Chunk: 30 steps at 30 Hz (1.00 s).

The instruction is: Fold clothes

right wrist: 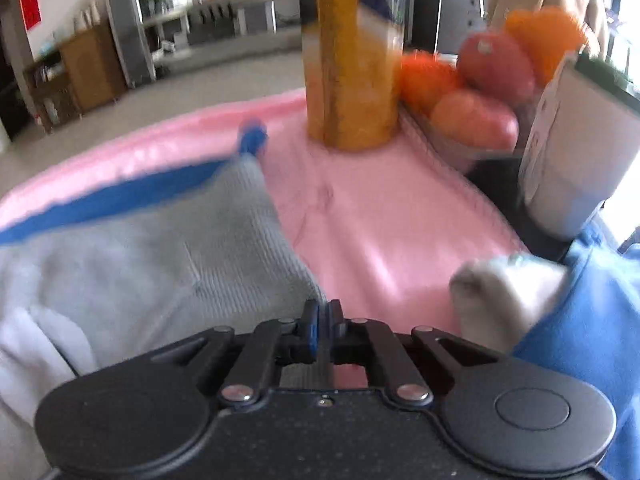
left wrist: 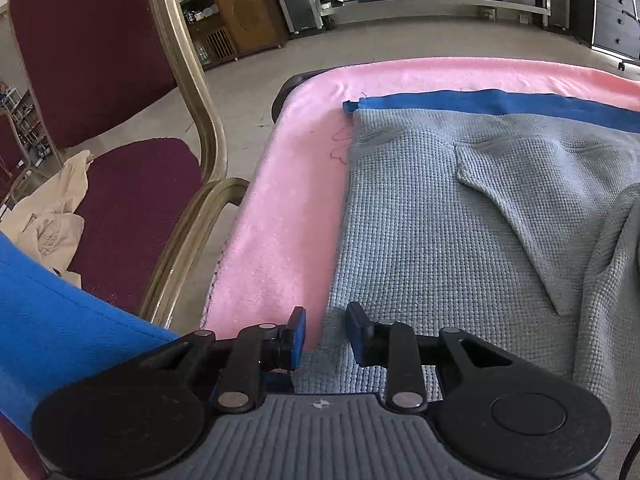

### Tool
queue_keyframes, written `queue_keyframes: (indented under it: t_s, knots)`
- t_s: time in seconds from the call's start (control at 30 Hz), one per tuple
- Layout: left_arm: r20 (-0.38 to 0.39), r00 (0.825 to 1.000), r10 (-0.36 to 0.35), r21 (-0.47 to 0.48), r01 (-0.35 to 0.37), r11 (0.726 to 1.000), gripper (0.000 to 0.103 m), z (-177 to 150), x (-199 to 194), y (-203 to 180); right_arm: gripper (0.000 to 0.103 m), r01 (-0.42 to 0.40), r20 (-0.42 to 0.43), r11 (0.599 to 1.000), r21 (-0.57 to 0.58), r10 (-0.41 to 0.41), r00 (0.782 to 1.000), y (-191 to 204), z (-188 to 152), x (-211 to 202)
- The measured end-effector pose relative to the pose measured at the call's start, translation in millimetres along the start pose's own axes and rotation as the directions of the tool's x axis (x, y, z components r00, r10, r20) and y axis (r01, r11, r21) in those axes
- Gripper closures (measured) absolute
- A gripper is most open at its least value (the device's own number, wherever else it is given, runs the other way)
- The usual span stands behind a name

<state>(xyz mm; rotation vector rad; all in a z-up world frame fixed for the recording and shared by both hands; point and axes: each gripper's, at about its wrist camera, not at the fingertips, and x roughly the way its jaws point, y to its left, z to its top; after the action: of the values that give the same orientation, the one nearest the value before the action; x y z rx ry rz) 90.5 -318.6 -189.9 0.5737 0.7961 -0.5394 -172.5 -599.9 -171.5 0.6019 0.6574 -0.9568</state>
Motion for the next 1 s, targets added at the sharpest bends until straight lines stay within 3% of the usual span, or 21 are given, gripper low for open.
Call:
queue_keyframes:
  t_s: [0.1, 0.23, 0.3, 0.37, 0.43, 0.5, 0.63, 0.7, 0.77, 0.9, 1.0]
  knots:
    - [-0.006, 1.000, 0.002, -0.022, -0.002, 1.000, 0.069, 0, -1, 6, 0.094, -0.022, -0.010, 0.998, 0.061, 0.022, 1.000, -9, 1, -10]
    - [0.017, 0.999, -0.046, -0.098, 0.047, 0.994, 0.072, -4, -23, 22, 0.085, -0.049, -0.020, 0.988, 0.143, 0.053, 0.998, -21, 2, -24]
    - [0.071, 0.996, -0.059, -0.135, 0.068, 0.989, 0.075, -8, -45, 30, 0.076, -0.063, -0.024, 0.981, 0.184, 0.068, 0.997, -26, 3, -30]
    - [0.130, 0.989, -0.076, -0.172, 0.098, 0.980, 0.075, -14, -69, 37, 0.071, -0.128, 0.009, 0.959, 0.254, 0.130, 0.991, -38, 0, -52]
    - [0.180, 0.975, -0.134, -0.216, 0.172, 0.961, 0.075, -27, -90, 45, 0.067, -0.218, 0.067, 0.919, 0.329, 0.208, 0.976, -52, -5, -81]
    - [0.201, 0.964, -0.176, -0.237, 0.223, 0.946, 0.075, -37, -101, 47, 0.062, -0.256, 0.097, 0.900, 0.352, 0.237, 0.967, -58, -18, -95]
    - [0.197, 0.957, -0.211, -0.228, 0.254, 0.940, 0.075, -44, -102, 43, 0.062, -0.291, 0.043, 0.874, 0.389, 0.299, 0.953, -63, -34, -90]
    - [0.181, 0.961, -0.207, -0.226, 0.245, 0.943, 0.076, -40, -92, 39, 0.069, -0.293, -0.003, 0.870, 0.397, 0.320, 0.947, -59, -37, -77]
    - [0.169, 0.962, -0.214, -0.227, 0.250, 0.941, 0.079, -35, -80, 34, 0.082, -0.268, -0.038, 0.891, 0.366, 0.302, 0.953, -48, -41, -63]
    - [0.166, 0.950, -0.263, -0.152, 0.289, 0.945, 0.083, -21, -55, 12, 0.083, -0.257, -0.071, 0.915, 0.310, 0.292, 0.954, -26, -40, -35]
    - [0.127, 0.966, -0.227, -0.170, 0.247, 0.954, 0.083, -25, -47, 14, 0.083, -0.270, -0.125, 0.925, 0.266, 0.311, 0.942, -12, -43, -14]
